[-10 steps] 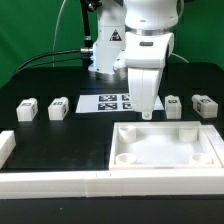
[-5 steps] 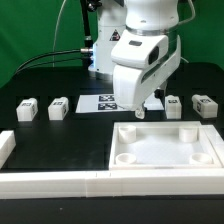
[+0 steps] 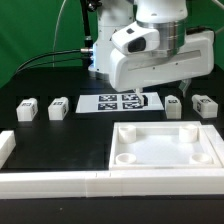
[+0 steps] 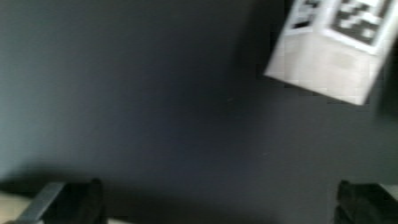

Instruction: Assemble one leg

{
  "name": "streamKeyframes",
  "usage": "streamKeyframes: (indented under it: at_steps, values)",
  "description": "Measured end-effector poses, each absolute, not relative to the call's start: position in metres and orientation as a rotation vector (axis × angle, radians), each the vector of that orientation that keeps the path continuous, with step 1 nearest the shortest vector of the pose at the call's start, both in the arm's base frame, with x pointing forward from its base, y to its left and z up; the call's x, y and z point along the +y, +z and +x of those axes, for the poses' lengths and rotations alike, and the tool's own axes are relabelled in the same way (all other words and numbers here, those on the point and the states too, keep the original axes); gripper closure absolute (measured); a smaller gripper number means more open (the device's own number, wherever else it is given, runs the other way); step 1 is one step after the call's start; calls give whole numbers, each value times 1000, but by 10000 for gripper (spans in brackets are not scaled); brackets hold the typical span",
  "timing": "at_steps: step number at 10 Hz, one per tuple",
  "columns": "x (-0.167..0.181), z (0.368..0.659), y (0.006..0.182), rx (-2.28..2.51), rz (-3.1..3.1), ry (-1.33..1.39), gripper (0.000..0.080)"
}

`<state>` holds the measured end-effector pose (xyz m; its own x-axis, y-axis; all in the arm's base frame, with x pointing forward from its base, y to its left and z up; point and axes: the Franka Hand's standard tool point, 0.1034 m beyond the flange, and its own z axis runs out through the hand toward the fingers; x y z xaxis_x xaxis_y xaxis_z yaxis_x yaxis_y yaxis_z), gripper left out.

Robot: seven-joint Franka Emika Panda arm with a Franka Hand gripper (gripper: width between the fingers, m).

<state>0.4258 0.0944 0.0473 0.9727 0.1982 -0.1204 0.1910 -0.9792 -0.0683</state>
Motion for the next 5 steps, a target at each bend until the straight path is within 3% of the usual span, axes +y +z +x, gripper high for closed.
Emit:
streamKeyframes:
  at_steps: [5]
  values:
    - [169,397,46,-220,-3076,208,150]
